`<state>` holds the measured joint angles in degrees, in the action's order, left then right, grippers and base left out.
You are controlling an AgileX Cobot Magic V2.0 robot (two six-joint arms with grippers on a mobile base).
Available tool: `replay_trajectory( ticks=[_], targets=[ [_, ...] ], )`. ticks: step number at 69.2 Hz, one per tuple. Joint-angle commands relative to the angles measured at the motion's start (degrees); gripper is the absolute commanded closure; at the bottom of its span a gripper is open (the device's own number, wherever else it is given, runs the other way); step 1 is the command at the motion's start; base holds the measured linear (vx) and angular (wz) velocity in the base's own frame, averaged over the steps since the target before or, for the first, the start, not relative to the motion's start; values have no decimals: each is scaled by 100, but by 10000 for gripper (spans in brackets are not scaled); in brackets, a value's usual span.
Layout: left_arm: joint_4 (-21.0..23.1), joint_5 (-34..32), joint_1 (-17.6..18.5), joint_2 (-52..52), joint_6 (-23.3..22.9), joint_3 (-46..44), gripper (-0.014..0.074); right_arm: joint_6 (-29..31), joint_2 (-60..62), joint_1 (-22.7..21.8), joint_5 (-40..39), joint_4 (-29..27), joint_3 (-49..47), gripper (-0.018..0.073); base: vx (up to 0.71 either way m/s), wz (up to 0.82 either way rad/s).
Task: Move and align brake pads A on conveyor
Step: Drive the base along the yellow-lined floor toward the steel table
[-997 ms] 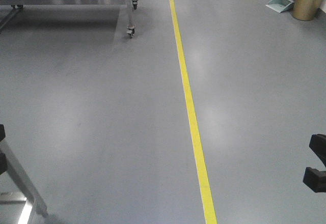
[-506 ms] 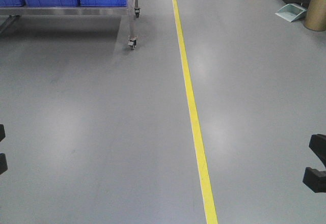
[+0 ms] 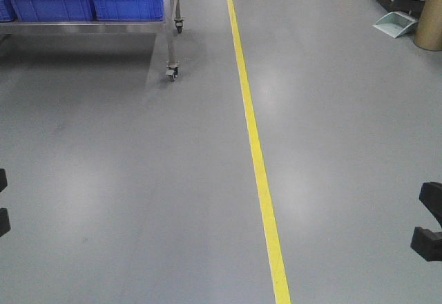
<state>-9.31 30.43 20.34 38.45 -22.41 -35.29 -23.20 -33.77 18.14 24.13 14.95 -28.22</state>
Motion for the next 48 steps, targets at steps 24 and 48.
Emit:
replay_trajectory(
  ticks=[24, 48],
  targets=[
    [-27, -385, 27, 3, -13, -137, 603, -6, -27, -33, -394, 100, -160, 569, 20, 2],
    [-27, -385, 27, 3, -13, -137, 603, -6, -27, -33, -394, 100, -160, 569, 10, 15]
  ],
)
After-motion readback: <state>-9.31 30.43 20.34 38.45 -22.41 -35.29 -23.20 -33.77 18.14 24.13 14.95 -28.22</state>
